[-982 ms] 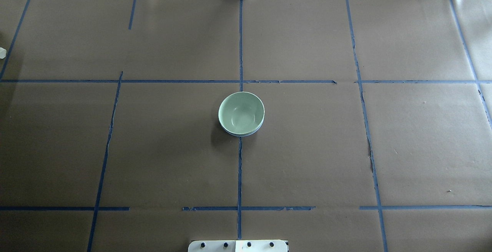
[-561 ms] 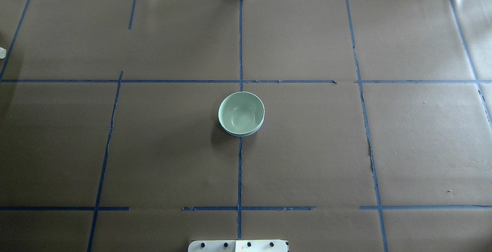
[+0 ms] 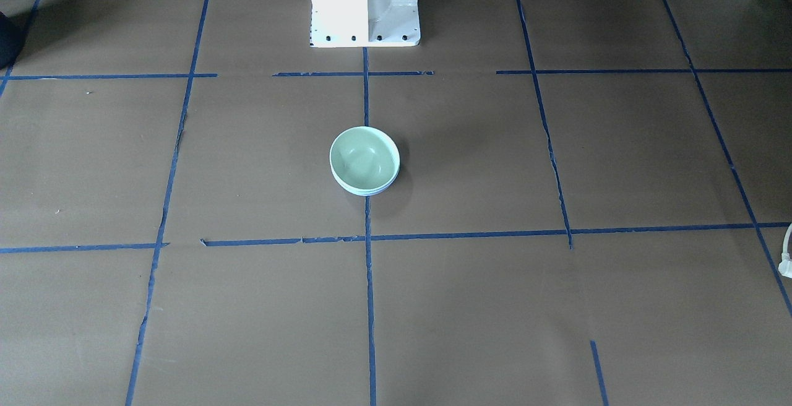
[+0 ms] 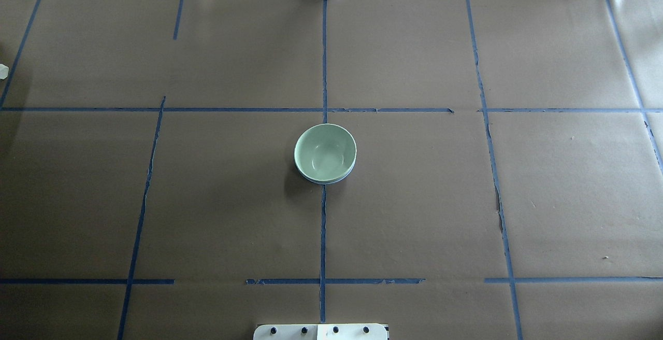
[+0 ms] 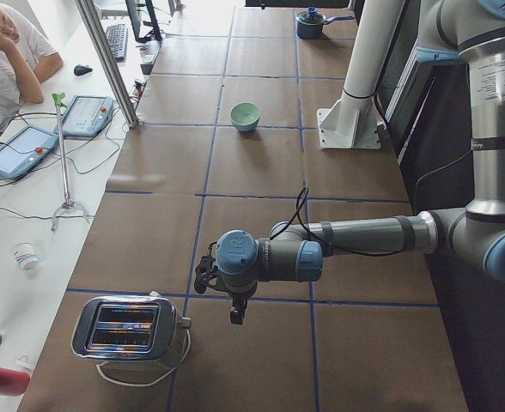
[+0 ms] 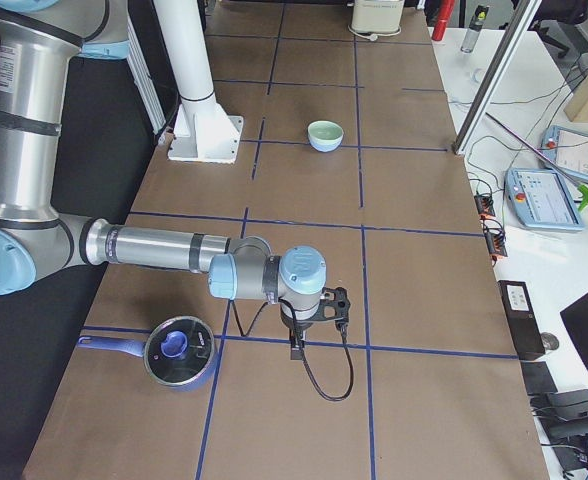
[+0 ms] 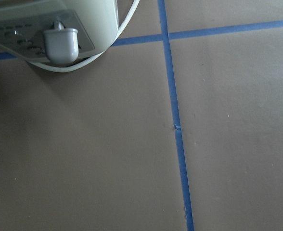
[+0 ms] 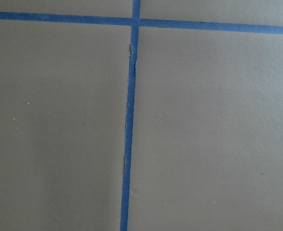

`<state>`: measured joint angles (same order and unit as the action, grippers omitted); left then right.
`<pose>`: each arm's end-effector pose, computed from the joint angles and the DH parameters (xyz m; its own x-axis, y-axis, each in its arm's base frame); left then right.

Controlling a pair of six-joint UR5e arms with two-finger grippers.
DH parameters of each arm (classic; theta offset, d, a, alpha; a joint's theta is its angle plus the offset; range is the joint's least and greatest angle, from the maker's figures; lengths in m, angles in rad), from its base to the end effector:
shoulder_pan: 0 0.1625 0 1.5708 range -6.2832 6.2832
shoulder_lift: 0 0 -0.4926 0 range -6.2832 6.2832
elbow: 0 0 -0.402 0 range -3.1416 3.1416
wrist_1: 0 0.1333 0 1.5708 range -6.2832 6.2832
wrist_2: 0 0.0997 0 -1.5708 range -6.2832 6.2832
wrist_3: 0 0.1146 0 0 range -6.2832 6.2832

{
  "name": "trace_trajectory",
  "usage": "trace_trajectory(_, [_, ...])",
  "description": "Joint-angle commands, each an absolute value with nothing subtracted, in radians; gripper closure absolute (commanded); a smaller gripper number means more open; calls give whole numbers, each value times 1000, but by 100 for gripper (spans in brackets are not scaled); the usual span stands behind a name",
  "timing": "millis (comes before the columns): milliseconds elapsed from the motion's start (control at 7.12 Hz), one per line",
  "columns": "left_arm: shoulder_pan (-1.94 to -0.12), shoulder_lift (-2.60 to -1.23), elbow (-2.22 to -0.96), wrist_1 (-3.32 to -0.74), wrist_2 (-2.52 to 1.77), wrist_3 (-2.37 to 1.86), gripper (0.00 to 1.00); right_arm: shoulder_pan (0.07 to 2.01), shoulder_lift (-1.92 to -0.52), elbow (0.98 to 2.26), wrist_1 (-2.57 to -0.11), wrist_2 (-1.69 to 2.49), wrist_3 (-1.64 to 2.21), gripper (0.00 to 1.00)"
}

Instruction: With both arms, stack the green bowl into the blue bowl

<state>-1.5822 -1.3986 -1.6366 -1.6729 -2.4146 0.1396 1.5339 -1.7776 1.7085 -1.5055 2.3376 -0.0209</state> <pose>-0.0524 -0.4141 0.7671 0.6597 0.1285 -0.7405 -0.0812 0.9917 0.0997 0.0390 -0.4010 0.7553 0.7188 -0.0448 0.6938 0.0519 0.9986 0.0107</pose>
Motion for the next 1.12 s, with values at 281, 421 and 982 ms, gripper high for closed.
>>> trace_trajectory(281, [-1580,-1402,-1652,-1675,-2413,140,0,1528,-1773,1695,-1509,2341,-15,0])
trace_trajectory(421, [-1578,-1408,-1652,-1675,-2410,141,0,1528,-1773,1695,-1509,2342,-15,0])
trace_trajectory(982, [-1578,-1408,-1661,-1675,-2381,141,0,1523,-1772,1694,-1509,2344,-15,0])
